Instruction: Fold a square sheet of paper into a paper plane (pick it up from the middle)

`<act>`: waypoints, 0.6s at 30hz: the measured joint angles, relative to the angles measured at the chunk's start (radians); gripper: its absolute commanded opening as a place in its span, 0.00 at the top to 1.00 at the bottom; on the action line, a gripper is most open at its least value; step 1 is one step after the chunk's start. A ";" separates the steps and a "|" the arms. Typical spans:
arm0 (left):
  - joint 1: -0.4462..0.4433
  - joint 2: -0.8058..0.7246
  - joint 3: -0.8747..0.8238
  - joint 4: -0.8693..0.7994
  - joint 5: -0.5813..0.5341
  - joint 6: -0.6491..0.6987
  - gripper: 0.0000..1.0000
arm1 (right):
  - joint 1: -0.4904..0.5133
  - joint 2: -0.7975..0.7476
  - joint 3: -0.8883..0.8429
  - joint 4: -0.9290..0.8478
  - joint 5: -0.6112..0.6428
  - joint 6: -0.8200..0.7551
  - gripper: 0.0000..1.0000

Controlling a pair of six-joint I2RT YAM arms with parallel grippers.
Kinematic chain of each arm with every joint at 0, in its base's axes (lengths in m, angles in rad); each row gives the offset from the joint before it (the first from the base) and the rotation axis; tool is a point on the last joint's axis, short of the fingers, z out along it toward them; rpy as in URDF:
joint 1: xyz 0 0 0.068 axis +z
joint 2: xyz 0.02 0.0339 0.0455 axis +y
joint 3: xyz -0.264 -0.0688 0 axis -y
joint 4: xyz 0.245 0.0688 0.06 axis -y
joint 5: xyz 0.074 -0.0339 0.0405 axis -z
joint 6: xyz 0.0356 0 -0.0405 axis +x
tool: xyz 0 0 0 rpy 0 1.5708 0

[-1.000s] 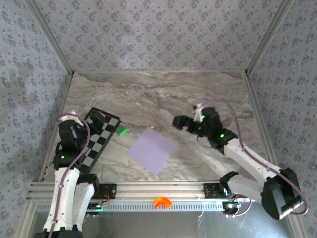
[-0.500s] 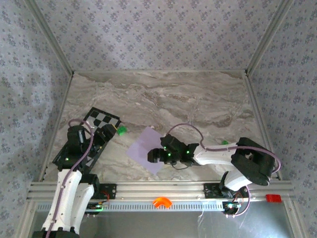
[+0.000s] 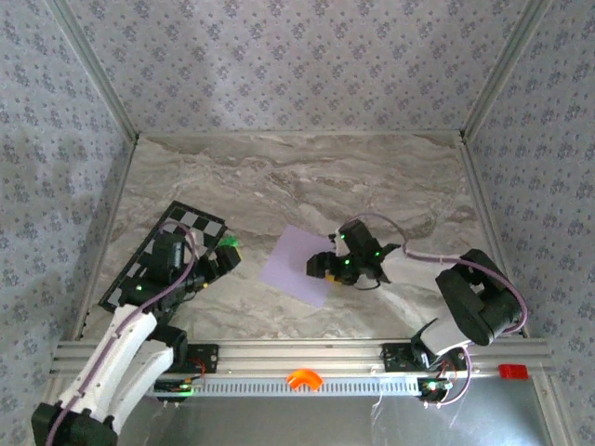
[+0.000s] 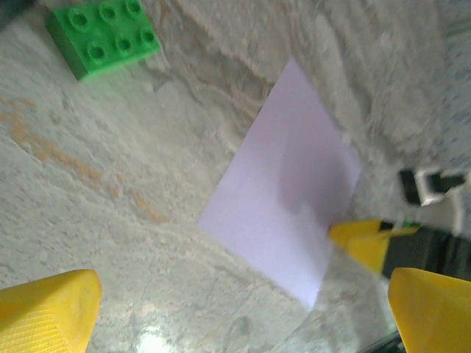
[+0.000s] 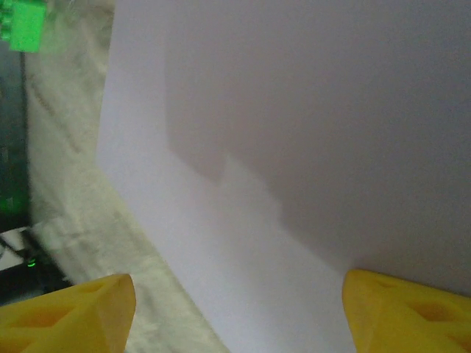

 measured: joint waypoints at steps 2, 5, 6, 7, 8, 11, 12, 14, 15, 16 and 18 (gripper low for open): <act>-0.053 0.034 0.005 0.000 -0.034 0.000 0.00 | -0.060 0.023 0.059 -0.106 0.001 -0.112 0.23; -0.121 0.074 0.018 0.000 -0.092 0.000 0.00 | -0.110 0.066 0.146 -0.215 0.003 -0.219 0.25; -0.139 0.084 0.026 0.000 -0.111 -0.003 0.00 | -0.116 0.077 0.171 -0.238 0.006 -0.238 0.25; -0.154 0.091 0.033 0.000 -0.127 -0.005 0.00 | -0.117 0.081 0.185 -0.249 0.009 -0.245 0.24; -0.169 0.097 0.042 0.002 -0.145 -0.008 0.00 | -0.113 0.080 0.193 -0.254 0.010 -0.248 0.24; -0.198 0.101 0.057 0.006 -0.183 -0.008 0.00 | -0.077 0.058 0.186 -0.229 0.011 -0.199 0.25; -0.201 0.100 0.058 0.005 -0.195 -0.008 0.00 | -0.057 0.047 0.175 -0.204 0.015 -0.168 0.25; -0.204 0.095 0.058 0.003 -0.209 -0.011 0.00 | -0.026 0.035 0.147 -0.155 0.028 -0.106 0.26; -0.204 0.091 0.058 0.000 -0.219 -0.013 0.00 | -0.012 0.034 0.130 -0.125 0.037 -0.075 0.26; -0.204 0.083 0.058 -0.003 -0.228 -0.016 0.00 | -0.002 0.034 0.115 -0.100 0.043 -0.048 0.26; -0.204 0.058 0.058 -0.016 -0.254 -0.022 0.00 | 0.003 0.037 0.088 -0.063 0.053 0.000 0.26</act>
